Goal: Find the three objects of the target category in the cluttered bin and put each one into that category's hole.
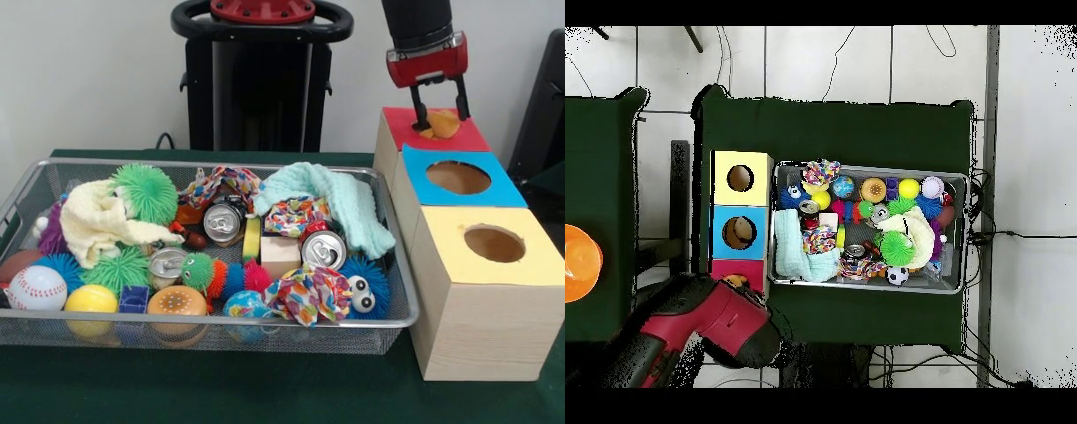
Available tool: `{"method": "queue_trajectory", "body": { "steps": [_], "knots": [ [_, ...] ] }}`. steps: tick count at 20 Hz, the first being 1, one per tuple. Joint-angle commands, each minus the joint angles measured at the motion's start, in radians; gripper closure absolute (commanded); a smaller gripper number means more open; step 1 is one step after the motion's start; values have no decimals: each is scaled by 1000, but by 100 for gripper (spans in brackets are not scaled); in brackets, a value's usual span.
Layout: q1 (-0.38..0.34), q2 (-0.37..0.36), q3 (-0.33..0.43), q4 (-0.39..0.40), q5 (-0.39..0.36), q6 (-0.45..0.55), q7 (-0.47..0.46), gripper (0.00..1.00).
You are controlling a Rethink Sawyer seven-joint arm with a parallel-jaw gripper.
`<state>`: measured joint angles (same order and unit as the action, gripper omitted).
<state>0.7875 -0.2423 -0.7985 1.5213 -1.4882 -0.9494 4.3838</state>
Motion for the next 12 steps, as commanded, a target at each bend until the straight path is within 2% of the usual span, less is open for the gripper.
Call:
{"method": "queue_trajectory", "body": {
  "steps": [1,4,9,12],
  "knots": [
    [3,60,55,-7,-101,26,119,0],
    [5,60,-2,-1,-177,-21,141,0],
    [12,65,-32,21,-208,-12,135,0],
    [19,57,-61,18,-239,-43,158,0]
  ]
}}
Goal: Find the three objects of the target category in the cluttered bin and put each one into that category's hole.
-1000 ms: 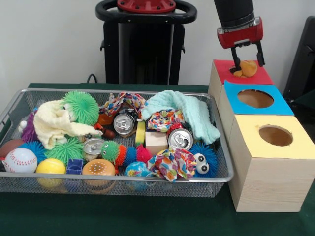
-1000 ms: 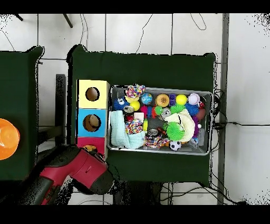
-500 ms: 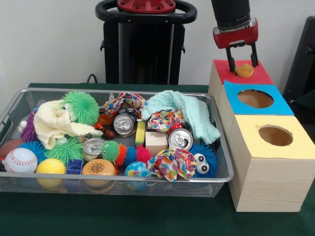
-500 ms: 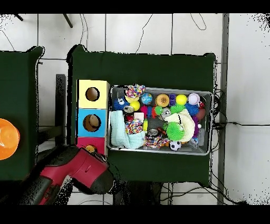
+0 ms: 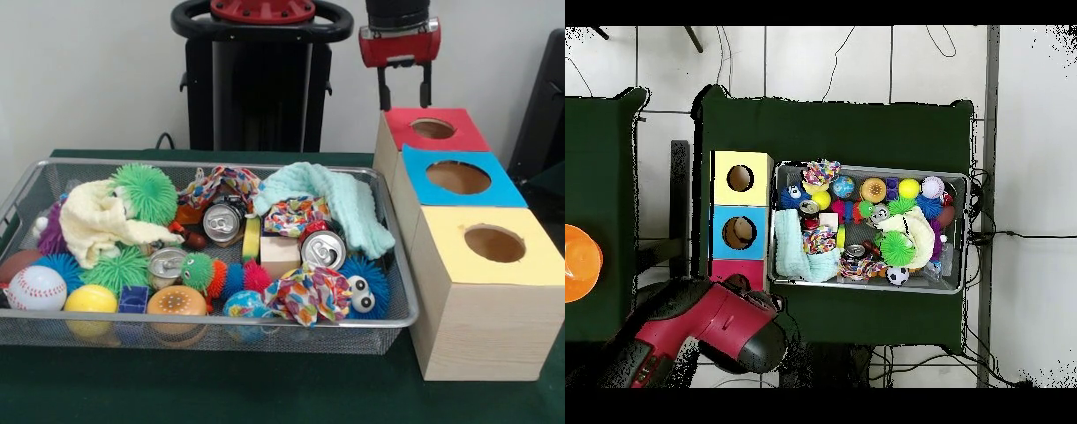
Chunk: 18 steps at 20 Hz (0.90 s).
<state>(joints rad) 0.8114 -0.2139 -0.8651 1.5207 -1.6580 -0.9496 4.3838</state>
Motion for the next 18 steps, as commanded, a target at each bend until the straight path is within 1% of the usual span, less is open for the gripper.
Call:
{"method": "queue_trajectory", "body": {
  "steps": [1,2,5,7,11,12,13,14,18],
  "knots": [
    [-7,28,-7,8,-84,-57,170,0],
    [-9,26,-26,1,-103,-75,178,0],
    [-23,28,-55,-8,-136,-87,165,0],
    [-44,33,-69,-10,-148,-66,130,0],
    [-106,34,-61,-19,-129,17,43,0],
    [-125,38,-55,-22,-118,53,7,0],
    [-132,41,-48,-24,-108,71,-8,0],
    [-148,42,-36,-27,-97,99,-45,0],
    [-176,36,4,-18,-67,159,-126,0]
  ]
}}
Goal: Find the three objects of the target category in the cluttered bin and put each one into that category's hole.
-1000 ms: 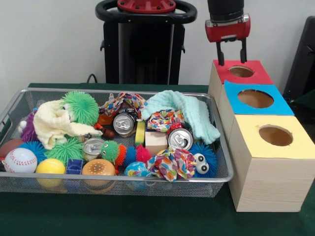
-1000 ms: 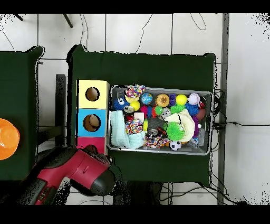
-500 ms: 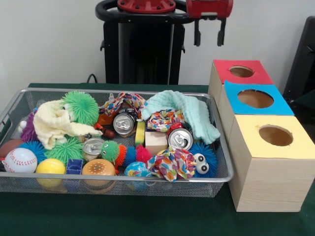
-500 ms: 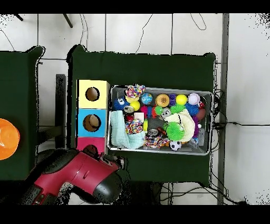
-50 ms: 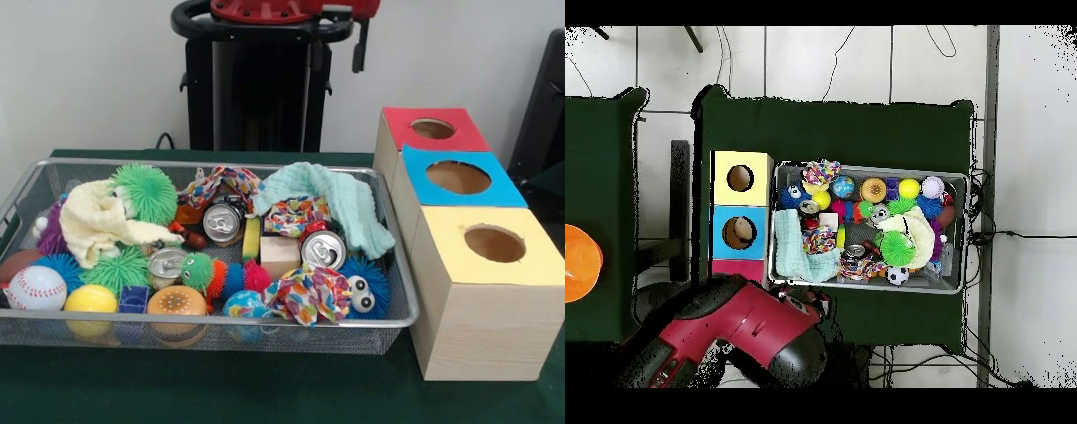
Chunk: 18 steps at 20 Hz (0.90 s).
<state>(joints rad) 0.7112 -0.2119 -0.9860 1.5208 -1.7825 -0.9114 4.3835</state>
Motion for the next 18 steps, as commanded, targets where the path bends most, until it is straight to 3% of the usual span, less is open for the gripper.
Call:
{"method": "queue_trajectory", "body": {
  "steps": [1,8,18],
  "knots": [
    [-83,32,135,-14,66,139,-146,0],
    [-130,1,205,15,100,256,-263,0],
    [-181,-31,268,15,94,336,-326,0]
  ]
}}
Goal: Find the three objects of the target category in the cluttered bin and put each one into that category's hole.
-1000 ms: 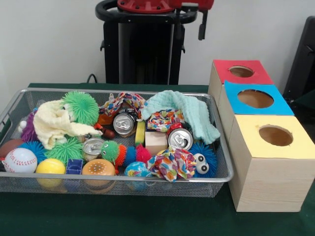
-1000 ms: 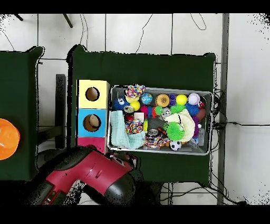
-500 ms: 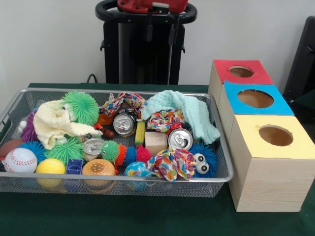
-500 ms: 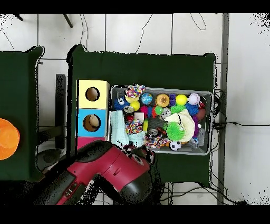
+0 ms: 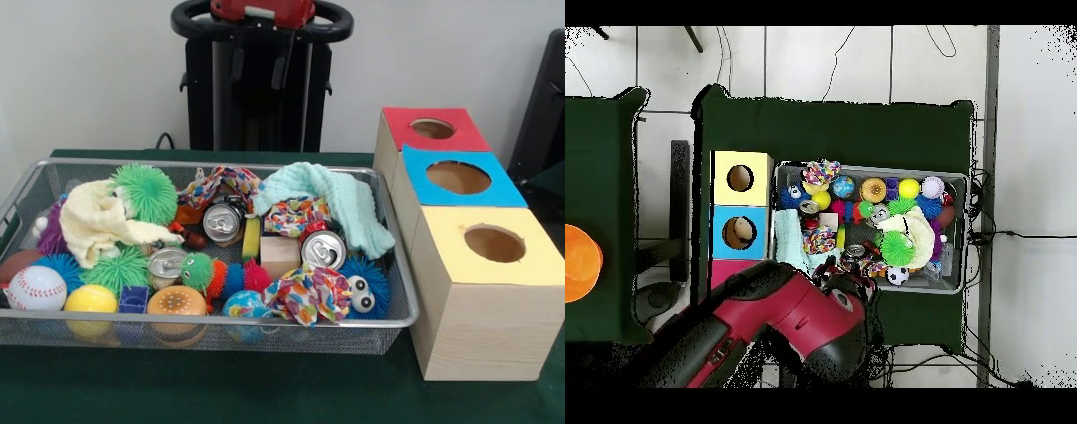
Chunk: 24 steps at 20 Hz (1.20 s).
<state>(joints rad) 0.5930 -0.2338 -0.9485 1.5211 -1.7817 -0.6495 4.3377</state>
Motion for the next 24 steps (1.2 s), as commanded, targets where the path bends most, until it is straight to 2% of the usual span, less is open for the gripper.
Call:
{"method": "queue_trajectory", "body": {
  "steps": [1,8,19,24],
  "knots": [
    [-72,-13,237,13,94,82,-293,0],
    [-174,-37,294,-13,80,122,-434,0],
    [-270,-61,324,-58,34,125,-559,0],
    [-303,-67,336,-77,44,128,-610,0]
  ]
}}
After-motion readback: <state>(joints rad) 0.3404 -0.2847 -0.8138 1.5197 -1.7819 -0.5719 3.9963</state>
